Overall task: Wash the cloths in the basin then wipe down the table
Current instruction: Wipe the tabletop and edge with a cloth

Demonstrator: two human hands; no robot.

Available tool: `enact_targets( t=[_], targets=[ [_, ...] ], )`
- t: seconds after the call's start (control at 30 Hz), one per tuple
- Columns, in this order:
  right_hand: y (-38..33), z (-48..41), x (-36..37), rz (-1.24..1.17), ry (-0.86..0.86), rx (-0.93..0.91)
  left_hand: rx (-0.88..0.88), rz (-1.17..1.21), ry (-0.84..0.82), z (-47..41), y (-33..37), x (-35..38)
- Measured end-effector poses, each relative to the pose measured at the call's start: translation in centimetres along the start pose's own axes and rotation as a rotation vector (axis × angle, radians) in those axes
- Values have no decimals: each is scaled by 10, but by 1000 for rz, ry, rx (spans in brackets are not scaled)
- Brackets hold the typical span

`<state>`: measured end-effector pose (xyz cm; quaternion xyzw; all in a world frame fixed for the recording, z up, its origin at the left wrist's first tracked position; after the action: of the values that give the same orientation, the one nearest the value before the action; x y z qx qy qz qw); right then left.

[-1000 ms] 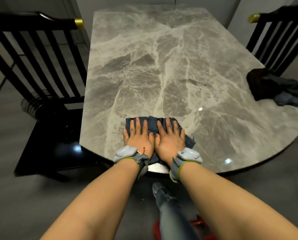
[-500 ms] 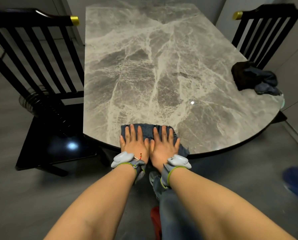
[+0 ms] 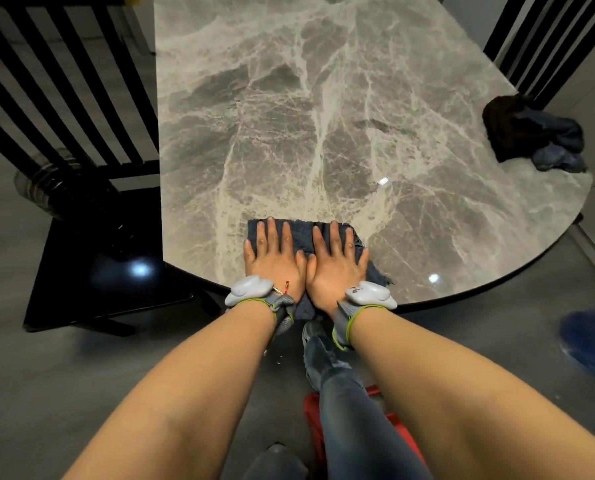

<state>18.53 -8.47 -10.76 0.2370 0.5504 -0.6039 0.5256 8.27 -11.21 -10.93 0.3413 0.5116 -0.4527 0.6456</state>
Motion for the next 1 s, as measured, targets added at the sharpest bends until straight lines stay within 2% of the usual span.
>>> enact_targets(
  t=[0.37, 0.73, 1.0],
  targets=[
    [-43, -97, -17, -4, 23, -46, -67, 22, 31, -96, -28, -26],
    [-116, -273, -47, 29, 104, -168, -186, 7, 111, -271, -74, -67],
    [-182, -414, -68, 58, 177, -320, -262, -13, 130, -412, -112, -100]
  ],
)
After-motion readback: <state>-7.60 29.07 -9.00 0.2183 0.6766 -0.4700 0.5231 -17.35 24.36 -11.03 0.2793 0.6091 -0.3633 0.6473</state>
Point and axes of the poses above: each hand's wrist, its own z-axis away from the middle knuckle, its own x-axis out of the palm, y = z × x, the point moved 10 cm from there along -z, towards the middle knuckle, and after that the axes turned 14 degrees about -z, right-handed, at the moved point
